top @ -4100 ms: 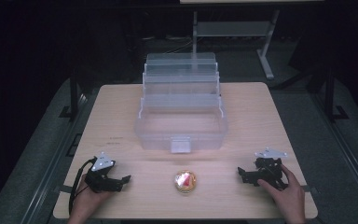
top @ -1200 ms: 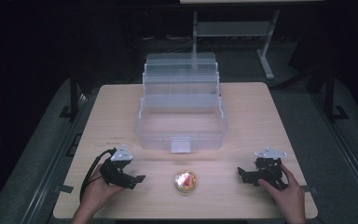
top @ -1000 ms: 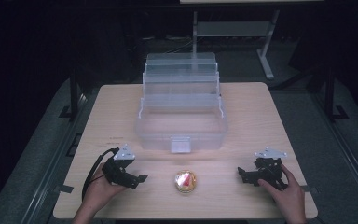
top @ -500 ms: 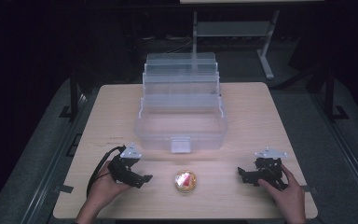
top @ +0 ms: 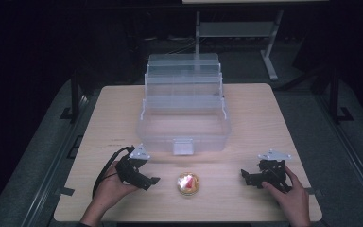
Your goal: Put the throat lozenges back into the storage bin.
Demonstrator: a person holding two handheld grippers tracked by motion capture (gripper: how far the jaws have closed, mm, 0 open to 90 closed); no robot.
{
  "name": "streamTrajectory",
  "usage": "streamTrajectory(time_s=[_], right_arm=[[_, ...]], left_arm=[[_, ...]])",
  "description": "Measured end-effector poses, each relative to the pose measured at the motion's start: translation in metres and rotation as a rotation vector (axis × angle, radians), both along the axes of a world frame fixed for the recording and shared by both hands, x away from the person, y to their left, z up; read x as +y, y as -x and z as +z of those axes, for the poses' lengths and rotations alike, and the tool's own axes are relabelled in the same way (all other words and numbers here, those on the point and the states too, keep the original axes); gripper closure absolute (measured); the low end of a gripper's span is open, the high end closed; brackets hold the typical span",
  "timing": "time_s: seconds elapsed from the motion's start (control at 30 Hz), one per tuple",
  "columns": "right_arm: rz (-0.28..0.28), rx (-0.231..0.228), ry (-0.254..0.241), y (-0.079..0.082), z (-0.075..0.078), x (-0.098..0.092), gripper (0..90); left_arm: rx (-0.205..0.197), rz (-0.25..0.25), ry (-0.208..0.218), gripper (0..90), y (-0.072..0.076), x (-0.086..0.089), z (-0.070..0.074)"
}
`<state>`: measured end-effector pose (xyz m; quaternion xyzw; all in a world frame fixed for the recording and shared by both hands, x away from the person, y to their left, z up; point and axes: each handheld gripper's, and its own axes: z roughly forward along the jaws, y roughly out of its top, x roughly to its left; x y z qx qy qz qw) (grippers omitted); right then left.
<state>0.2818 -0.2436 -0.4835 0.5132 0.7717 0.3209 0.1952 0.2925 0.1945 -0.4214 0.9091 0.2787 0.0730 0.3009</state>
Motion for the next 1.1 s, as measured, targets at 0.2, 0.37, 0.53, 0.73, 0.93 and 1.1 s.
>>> streamTrajectory(time_s=[0.2, 0.37, 0.53, 0.73, 0.93, 1.1], right_arm=[[-0.001, 0.0, -0.001, 0.0, 0.0, 0.0, 0.0], [0.0, 0.0, 0.0, 0.0, 0.0, 0.0, 0.0], [-0.001, 0.0, -0.001, 0.0, 0.0, 0.0, 0.0], [-0.001, 0.0, -0.001, 0.0, 0.0, 0.0, 0.0], [-0.001, 0.0, -0.001, 0.0, 0.0, 0.0, 0.0], [-0.001, 0.0, -0.001, 0.0, 0.0, 0.0, 0.0]], left_arm=[[0.003, -0.018, -0.004, 13.8, 0.0, -0.007, 0.001], [0.004, -0.027, -0.011, 13.9, -0.001, -0.011, 0.002], [0.01, -0.051, -0.017, 14.0, -0.002, -0.019, 0.004], [0.017, -0.077, -0.019, 14.0, -0.002, -0.03, 0.005], [0.024, -0.112, -0.037, 14.0, -0.003, -0.041, 0.005], [0.03, -0.141, -0.047, 14.0, -0.004, -0.05, 0.007]])
